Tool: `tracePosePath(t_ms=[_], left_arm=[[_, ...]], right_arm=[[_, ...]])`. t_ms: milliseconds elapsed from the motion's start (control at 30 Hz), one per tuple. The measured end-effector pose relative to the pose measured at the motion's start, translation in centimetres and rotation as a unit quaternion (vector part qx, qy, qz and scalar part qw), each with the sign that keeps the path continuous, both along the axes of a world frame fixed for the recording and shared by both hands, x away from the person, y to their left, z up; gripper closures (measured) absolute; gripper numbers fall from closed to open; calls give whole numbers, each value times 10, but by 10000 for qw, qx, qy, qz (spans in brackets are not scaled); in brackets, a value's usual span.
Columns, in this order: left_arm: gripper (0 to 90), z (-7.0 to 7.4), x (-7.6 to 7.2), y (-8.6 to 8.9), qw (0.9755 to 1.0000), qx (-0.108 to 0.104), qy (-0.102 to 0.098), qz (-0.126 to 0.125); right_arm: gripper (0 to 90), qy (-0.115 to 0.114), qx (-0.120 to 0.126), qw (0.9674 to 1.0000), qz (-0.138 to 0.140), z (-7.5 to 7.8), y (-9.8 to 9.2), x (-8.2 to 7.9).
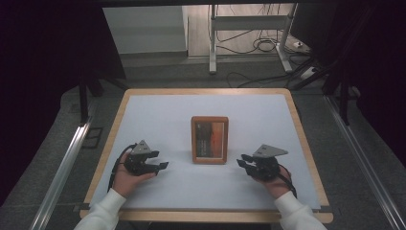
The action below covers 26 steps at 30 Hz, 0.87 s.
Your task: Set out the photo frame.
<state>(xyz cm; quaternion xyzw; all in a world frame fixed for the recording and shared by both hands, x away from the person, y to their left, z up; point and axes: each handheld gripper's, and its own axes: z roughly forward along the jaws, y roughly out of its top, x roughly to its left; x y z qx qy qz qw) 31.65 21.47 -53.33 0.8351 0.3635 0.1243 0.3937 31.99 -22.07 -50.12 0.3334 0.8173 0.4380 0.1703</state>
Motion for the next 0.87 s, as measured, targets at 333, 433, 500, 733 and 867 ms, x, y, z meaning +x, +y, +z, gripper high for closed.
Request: tracePosePath(t_ms=[333, 433, 500, 733, 867], left_arm=[[328, 2, -2, 1, 9999, -116, -6, 98], [328, 1, -2, 0, 9999, -80, 6, 70], [327, 1, -2, -1, 10000, -79, 4, 61], [317, 1, -1, -1, 9999, -87, -14, 61], [293, 1, 0, -1, 9999, -89, -21, 123]], right_arm=[[356, 182, 298, 9979, -549, -7, -50, -8], [338, 227, 221, 9976, -608, -10, -55, -7], [335, 223, 228, 9975, -634, -10, -56, -7], [281, 111, 206, 9979, -604, -9, -54, -8], [221, 128, 231, 9975, -659, -10, -56, -6]])
